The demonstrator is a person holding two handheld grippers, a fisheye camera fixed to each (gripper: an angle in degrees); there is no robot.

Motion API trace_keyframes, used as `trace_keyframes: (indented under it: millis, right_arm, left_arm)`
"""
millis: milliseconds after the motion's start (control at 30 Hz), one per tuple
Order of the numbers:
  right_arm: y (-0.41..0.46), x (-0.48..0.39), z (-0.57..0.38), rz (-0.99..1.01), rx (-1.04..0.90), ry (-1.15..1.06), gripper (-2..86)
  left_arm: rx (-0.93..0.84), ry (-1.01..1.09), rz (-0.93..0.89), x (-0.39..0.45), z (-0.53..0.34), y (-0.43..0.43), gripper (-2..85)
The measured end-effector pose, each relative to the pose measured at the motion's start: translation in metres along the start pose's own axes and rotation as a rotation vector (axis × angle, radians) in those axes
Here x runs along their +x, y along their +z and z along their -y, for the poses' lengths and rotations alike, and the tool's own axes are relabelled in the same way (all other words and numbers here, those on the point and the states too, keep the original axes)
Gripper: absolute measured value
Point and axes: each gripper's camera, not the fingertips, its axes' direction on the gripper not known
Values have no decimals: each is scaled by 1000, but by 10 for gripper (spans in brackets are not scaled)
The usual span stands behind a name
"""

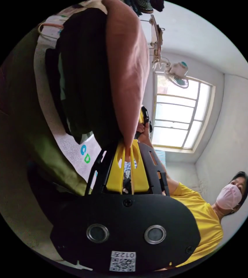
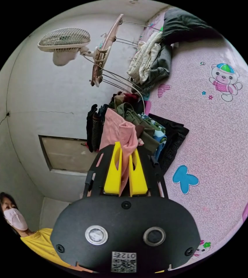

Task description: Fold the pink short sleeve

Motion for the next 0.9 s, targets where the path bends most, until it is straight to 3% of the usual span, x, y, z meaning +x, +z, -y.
trace_keyframes:
  millis: [200,333,467,533,600,733,833,900]
  right_arm:
    - [12,6,-10,1,0,-2,13]
    - [12,0,-22,-135,-21,-1,11]
    - [10,-56,-52,-416,143,-211,9]
    - [31,-89,-67,-383,155,-345,8]
    - [67,-123,-83,-325,109,-489,8]
    - [172,-175,-122,-307,-75,-686,6]
    - [233,-184,-148,-403,-154,-752,3]
    - [263,-178,-162,-552,-194,-778,2]
  left_arm:
    - [-43,48,69,20,-31,-10,22]
    - [-21,62,180,34,-63,-23,13]
    - [288,238,571,103,-100,-65,7]
    - [314,370,692,144,-96,-64,6]
    - [265,528,771,192,-75,-45,4]
    - [202,648,897,236,-44,-3,2]
    - [44,721,950,254,-33,40,0]
    - [-67,752,1162,249,-36,74,-1]
